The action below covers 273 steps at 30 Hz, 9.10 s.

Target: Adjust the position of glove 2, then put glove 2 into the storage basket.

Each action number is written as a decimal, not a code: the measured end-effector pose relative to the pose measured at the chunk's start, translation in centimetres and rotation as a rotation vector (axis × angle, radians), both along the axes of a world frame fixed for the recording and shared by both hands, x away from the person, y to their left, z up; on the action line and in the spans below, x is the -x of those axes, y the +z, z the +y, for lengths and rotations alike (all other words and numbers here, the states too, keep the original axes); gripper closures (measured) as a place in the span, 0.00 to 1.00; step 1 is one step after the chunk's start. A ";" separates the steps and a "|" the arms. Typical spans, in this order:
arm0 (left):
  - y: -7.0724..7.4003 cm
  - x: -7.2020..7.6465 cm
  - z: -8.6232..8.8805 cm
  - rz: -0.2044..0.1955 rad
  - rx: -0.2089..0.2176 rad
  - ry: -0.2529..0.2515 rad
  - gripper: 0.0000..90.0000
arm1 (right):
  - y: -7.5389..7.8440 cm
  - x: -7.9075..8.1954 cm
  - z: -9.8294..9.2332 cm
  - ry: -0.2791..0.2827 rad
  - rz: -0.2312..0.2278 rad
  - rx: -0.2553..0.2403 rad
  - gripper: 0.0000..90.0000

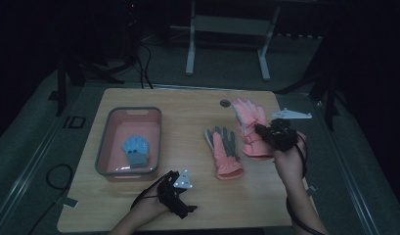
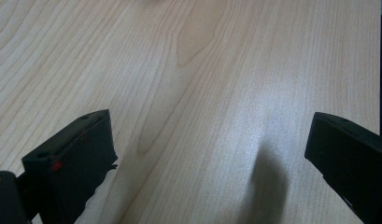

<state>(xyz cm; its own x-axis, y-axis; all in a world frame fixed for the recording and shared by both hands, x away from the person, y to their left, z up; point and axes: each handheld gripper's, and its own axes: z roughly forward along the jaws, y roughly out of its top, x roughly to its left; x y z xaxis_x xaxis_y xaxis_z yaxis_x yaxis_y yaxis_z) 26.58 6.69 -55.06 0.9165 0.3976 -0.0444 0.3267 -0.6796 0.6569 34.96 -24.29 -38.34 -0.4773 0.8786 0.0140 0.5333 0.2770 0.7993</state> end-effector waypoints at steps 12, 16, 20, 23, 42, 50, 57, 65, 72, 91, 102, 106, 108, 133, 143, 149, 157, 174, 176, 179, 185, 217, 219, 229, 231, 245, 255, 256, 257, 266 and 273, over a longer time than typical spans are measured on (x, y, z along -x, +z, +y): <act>0.1 0.1 0.0 -0.002 0.003 0.002 0.02 | -3.9 -0.5 4.8 0.040 0.069 0.009 1.00; 0.1 0.1 0.1 -0.003 -0.008 -0.003 0.02 | -5.4 -0.9 5.4 0.029 0.091 0.021 1.00; 0.1 0.1 0.1 -0.003 -0.009 -0.006 0.02 | -7.1 -1.1 5.6 0.018 0.133 0.024 0.99; 0.0 0.1 0.0 0.000 -0.004 -0.001 0.02 | -8.6 -1.2 5.9 0.007 0.167 0.011 0.99; 0.2 0.1 0.1 0.021 0.040 0.033 0.02 | -9.4 -1.1 6.1 0.090 0.156 0.042 0.58; 0.9 0.1 -0.3 0.023 0.039 0.061 0.02 | -7.4 -0.9 3.8 0.170 0.110 -0.025 0.16; 2.3 0.1 -0.5 0.000 0.056 0.138 0.02 | -6.4 -0.7 1.1 0.227 0.006 -0.015 0.16; 5.1 -0.9 -1.5 0.005 0.084 0.160 0.02 | -5.8 -0.6 -1.0 0.268 0.030 0.017 0.14; 8.4 -3.1 -3.4 -0.066 0.080 0.168 0.03 | -5.7 -1.2 -1.8 0.254 0.038 -0.010 0.23; 6.1 -12.0 -8.4 0.048 0.022 0.393 0.24 | -10.1 -4.8 1.1 0.274 0.162 0.050 0.51; 1.2 -14.7 -7.7 0.394 0.174 0.387 0.34 | -14.0 -7.3 0.3 0.283 0.455 -0.061 0.59; 1.0 -15.0 -7.3 0.458 0.226 0.357 0.59 | -14.0 -6.8 0.7 0.303 0.410 -0.063 0.79; 1.3 -15.0 -7.2 0.462 0.222 0.349 0.67 | -14.0 -6.4 0.9 0.282 0.383 -0.062 0.84; 9.8 -13.5 -4.0 0.326 0.140 0.278 0.76 | -6.5 -3.4 4.2 0.265 0.214 -0.080 0.89; 12.2 -13.1 -0.9 0.293 0.092 0.286 0.76 | -5.1 -3.5 7.1 0.309 0.192 -0.097 0.89; 13.7 -13.0 1.5 0.277 0.071 0.305 0.76 | -4.1 -3.7 9.5 0.332 0.177 -0.104 0.89; 15.4 -12.8 5.0 0.255 0.044 0.334 0.76 | -2.8 -4.2 13.2 0.367 0.156 -0.114 0.89; 17.8 -11.5 12.9 0.234 -0.014 0.421 0.76 | -1.7 -4.6 21.5 0.431 0.150 -0.161 0.89; 17.9 -11.4 13.9 0.236 -0.019 0.432 0.76 | -1.7 -4.7 22.5 0.441 0.148 -0.167 0.89; 18.1 -11.3 15.5 0.238 -0.037 0.446 0.76 | -1.8 -4.8 24.2 0.448 0.153 -0.185 0.89; 17.2 -11.6 18.5 0.256 -0.063 0.458 0.76 | -3.0 -5.0 27.5 0.445 0.169 -0.218 0.89; 7.3 -12.9 20.2 0.391 -0.070 0.521 0.63 | -11.3 -6.0 30.8 0.382 0.376 -0.089 0.80; 7.4 -12.9 20.5 0.383 -0.061 0.534 0.60 | -11.0 -6.2 30.8 0.385 0.360 -0.085 0.72; 7.9 -12.5 20.0 0.224 -0.044 0.646 0.28 | -9.0 -6.6 29.8 0.430 0.285 -0.127 0.36; 8.0 -12.3 20.2 0.200 -0.024 0.673 0.18 | -8.8 -6.6 29.3 0.461 0.291 -0.147 0.31; 12.0 -8.8 17.9 0.064 0.056 0.621 0.01 | -6.8 -6.3 25.9 0.528 0.282 -0.188 0.21; 13.9 -7.3 13.5 0.021 0.116 0.511 0.01 | -6.7 -6.1 22.9 0.507 0.273 -0.181 0.20; 14.0 -7.3 13.0 0.018 0.113 0.495 0.01 | -6.7 -6.1 22.5 0.507 0.273 -0.184 0.20; 14.0 -7.1 12.5 0.016 0.115 0.485 0.01 | -6.7 -6.1 22.2 0.504 0.274 -0.184 0.19; 14.0 -6.3 7.8 0.001 0.109 0.375 0.01 | -7.3 -5.8 19.0 0.475 0.260 -0.167 0.19; 13.6 -5.8 5.0 -0.002 0.119 0.309 0.01 | -8.1 -5.3 16.8 0.476 0.256 -0.158 0.17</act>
<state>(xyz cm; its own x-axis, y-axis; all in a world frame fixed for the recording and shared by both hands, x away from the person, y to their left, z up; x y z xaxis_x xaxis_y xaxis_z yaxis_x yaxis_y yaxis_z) 32.39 11.74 -41.47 0.7533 0.6492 -0.1052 0.5039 -0.4668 0.7268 40.22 -7.52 -46.40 -0.7846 0.5451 0.2953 0.5611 0.4216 0.7124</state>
